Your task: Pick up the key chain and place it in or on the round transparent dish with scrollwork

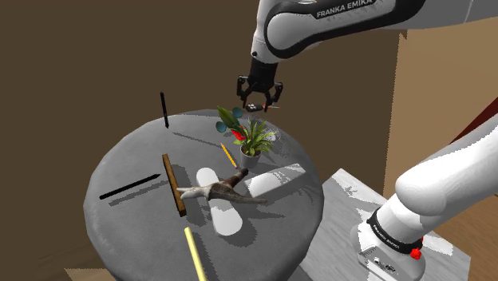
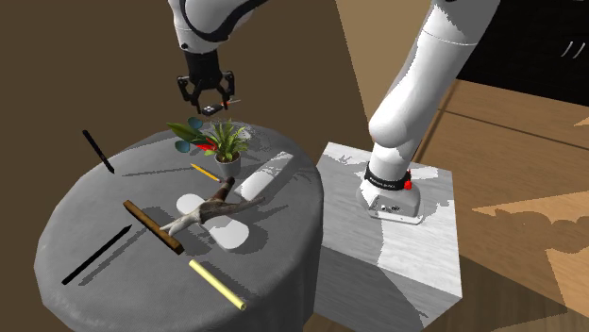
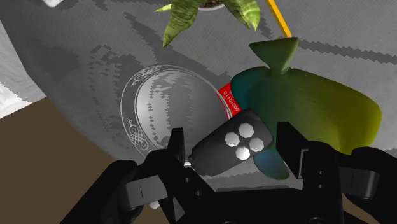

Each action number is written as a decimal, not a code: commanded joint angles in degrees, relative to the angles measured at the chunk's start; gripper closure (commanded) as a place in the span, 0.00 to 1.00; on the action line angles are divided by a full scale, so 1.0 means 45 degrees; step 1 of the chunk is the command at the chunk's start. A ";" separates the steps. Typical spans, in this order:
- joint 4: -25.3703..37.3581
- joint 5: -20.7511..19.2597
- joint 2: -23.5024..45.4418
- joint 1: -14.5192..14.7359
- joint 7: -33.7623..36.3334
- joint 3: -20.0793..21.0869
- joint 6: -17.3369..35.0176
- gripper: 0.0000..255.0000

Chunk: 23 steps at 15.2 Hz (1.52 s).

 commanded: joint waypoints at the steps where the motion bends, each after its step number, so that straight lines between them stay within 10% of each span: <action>1: -0.0217 -0.0085 0.0156 -0.0011 0.0039 0.0031 0.0359 1.00; 21: -0.1454 -0.0690 0.1142 -0.0022 0.0518 0.0240 0.2432 1.00; 22: -0.1454 -0.0690 0.1142 -0.0022 0.0518 0.0240 0.2431 0.00; 23: -0.1454 -0.0690 0.1142 -0.0022 0.0518 0.0240 0.2431 0.00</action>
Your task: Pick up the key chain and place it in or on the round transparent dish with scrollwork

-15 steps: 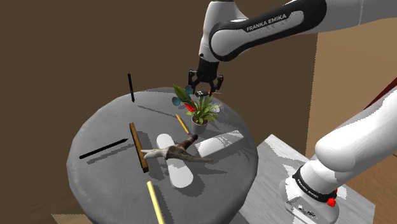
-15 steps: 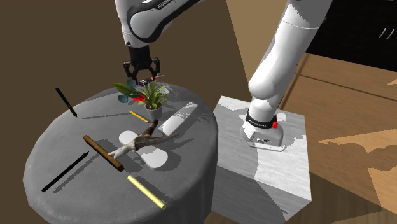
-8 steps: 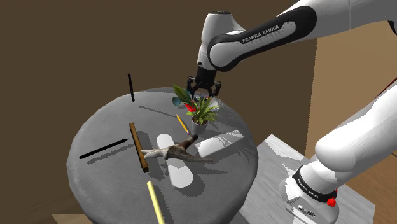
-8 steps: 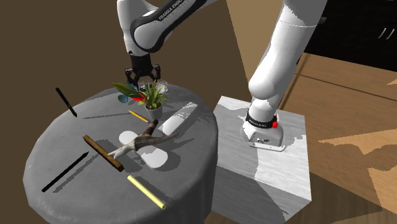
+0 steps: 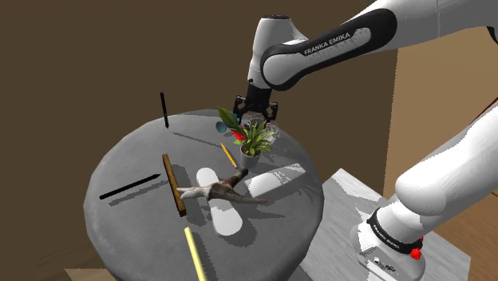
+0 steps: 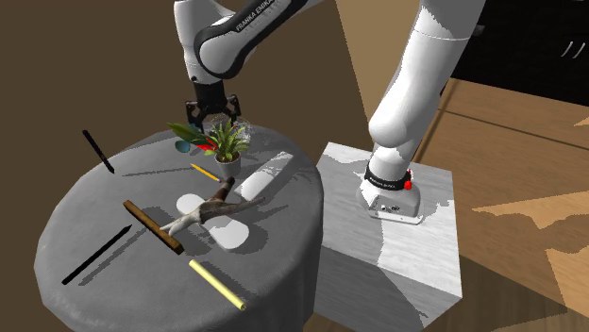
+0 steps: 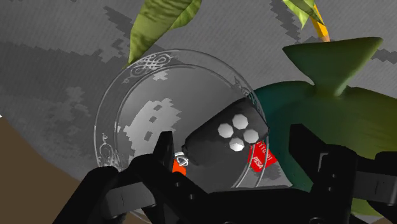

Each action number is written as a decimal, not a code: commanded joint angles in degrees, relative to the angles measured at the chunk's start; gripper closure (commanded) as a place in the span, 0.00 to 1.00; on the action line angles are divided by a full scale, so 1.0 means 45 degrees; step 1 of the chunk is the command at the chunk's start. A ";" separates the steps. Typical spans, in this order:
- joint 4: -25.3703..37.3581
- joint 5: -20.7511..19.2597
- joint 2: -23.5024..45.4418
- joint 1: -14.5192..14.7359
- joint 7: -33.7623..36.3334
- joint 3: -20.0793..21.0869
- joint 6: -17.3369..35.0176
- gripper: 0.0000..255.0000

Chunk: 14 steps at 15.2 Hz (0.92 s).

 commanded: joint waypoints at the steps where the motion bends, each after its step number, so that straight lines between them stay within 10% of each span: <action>1: 0.0000 0.0000 0.0000 0.0000 0.0000 0.0000 0.0000 0.00; 14: 0.0819 0.0600 -0.0946 0.0015 -0.0448 -0.0161 -0.1620 0.00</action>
